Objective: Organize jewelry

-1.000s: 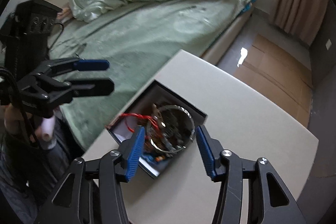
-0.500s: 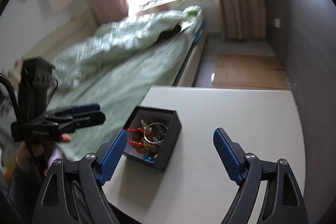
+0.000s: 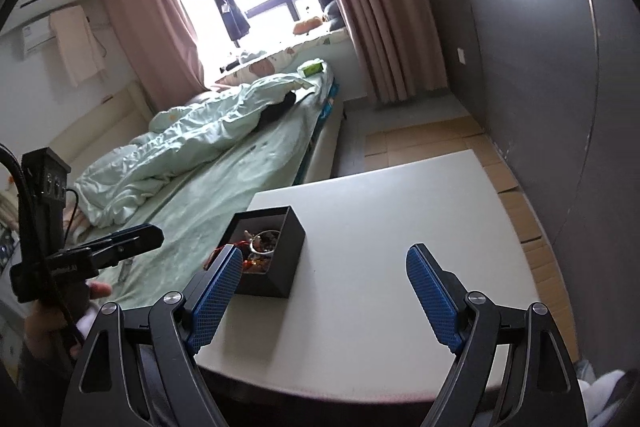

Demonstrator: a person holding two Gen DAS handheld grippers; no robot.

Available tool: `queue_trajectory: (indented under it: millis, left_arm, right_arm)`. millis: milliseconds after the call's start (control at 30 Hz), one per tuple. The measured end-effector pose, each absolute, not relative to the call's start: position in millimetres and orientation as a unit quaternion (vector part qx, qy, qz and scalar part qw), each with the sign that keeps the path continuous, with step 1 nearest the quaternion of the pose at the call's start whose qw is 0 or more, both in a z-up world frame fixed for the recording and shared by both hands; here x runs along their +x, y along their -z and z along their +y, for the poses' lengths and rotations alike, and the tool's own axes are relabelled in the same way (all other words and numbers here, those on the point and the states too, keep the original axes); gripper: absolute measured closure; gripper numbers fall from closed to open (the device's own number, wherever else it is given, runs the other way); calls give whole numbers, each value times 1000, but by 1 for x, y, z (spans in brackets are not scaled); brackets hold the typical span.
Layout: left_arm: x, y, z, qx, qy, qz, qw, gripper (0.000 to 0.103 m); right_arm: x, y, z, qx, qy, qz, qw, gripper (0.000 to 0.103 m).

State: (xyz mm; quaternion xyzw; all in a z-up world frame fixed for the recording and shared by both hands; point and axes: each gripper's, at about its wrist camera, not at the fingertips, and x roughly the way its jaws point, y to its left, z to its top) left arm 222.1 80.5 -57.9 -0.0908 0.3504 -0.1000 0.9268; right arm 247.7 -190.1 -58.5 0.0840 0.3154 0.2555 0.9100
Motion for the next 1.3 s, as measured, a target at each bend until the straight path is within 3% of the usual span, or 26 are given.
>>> queue_trajectory:
  millis: [67, 633, 1300]
  left_arm:
    - [209, 50, 72, -81, 97, 335, 934, 2]
    - [115, 12, 45, -65, 55, 259, 962, 0]
    - [56, -10, 34, -40, 13, 237, 971, 0]
  right_arm:
    - [239, 54, -192, 81, -254, 311, 912, 0]
    - [162, 12, -206, 67, -249, 288, 922, 0]
    - [108, -5, -223, 58, -254, 266, 928, 0]
